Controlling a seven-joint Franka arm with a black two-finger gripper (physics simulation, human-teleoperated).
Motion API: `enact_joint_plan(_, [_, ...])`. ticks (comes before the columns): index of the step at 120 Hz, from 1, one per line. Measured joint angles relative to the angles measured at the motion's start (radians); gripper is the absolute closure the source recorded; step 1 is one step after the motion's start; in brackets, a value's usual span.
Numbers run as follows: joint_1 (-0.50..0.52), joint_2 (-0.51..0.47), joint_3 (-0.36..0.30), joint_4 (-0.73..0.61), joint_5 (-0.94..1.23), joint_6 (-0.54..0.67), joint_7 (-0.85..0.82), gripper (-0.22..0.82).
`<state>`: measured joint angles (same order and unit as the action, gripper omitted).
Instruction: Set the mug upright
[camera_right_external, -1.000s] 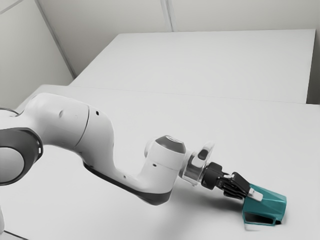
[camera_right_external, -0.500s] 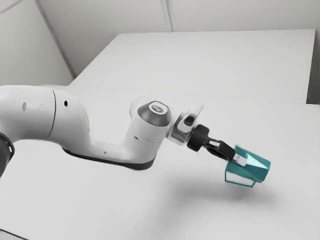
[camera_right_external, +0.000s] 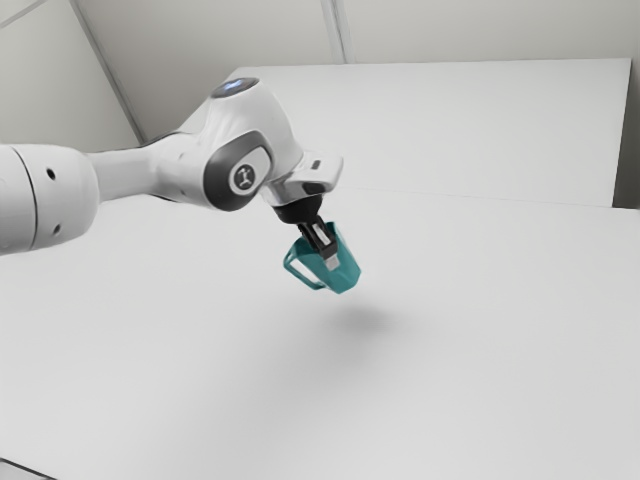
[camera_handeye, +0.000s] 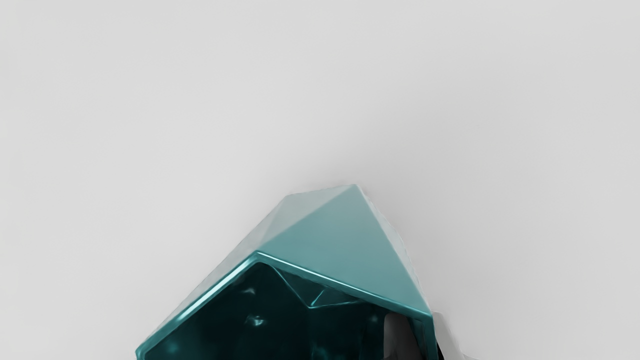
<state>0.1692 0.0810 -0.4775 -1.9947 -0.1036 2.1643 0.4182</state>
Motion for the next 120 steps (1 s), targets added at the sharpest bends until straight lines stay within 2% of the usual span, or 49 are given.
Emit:
enact_joint_plan(28, [0.058, -0.008, -0.001, -0.020, 0.147, -0.041, -0.215, 0.78])
enact_joint_plan(66, [0.166, 0.016, 0.000, -0.058, 0.230, -0.007, -0.403, 0.78])
enact_joint_plan(120, [0.180, 0.042, 0.000, -0.122, 0.259, 0.058, -0.550, 0.78])
